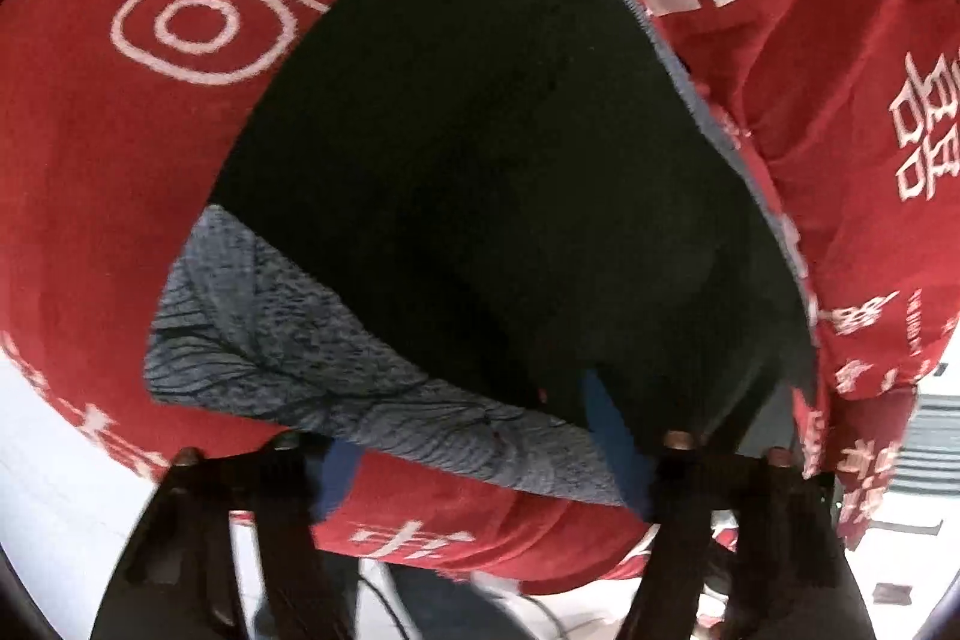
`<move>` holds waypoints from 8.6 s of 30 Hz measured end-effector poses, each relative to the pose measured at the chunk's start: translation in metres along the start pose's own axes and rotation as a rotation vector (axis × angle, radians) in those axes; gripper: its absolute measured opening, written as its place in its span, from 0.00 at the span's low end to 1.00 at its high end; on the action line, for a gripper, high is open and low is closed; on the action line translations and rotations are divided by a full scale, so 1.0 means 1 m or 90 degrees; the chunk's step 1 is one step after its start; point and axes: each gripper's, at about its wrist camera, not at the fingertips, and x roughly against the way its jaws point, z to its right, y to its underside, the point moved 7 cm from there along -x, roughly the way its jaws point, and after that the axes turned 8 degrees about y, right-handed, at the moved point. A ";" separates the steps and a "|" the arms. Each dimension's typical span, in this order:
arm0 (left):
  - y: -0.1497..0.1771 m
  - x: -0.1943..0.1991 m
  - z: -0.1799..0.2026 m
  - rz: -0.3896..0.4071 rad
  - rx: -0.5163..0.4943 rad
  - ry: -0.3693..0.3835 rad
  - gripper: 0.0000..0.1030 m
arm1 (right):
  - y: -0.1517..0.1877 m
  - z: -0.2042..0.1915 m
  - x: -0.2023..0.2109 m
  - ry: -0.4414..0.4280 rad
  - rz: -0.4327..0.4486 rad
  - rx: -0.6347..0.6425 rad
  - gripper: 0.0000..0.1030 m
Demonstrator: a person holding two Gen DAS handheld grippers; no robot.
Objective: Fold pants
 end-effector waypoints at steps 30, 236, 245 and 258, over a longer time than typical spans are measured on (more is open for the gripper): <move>-0.122 0.046 0.124 0.140 -0.114 -0.038 0.16 | -0.161 -0.114 0.093 0.059 0.019 0.180 0.03; 0.007 -0.112 0.232 -0.129 -0.354 -0.318 0.98 | -0.145 0.034 0.177 0.341 0.003 0.111 0.48; 0.059 -0.079 0.216 -0.113 -0.274 -0.337 0.98 | -0.142 0.051 0.188 0.349 -0.052 0.133 0.50; 0.102 -0.021 0.159 -0.081 -0.175 -0.334 0.98 | -0.093 0.019 0.142 0.348 -0.111 0.214 0.52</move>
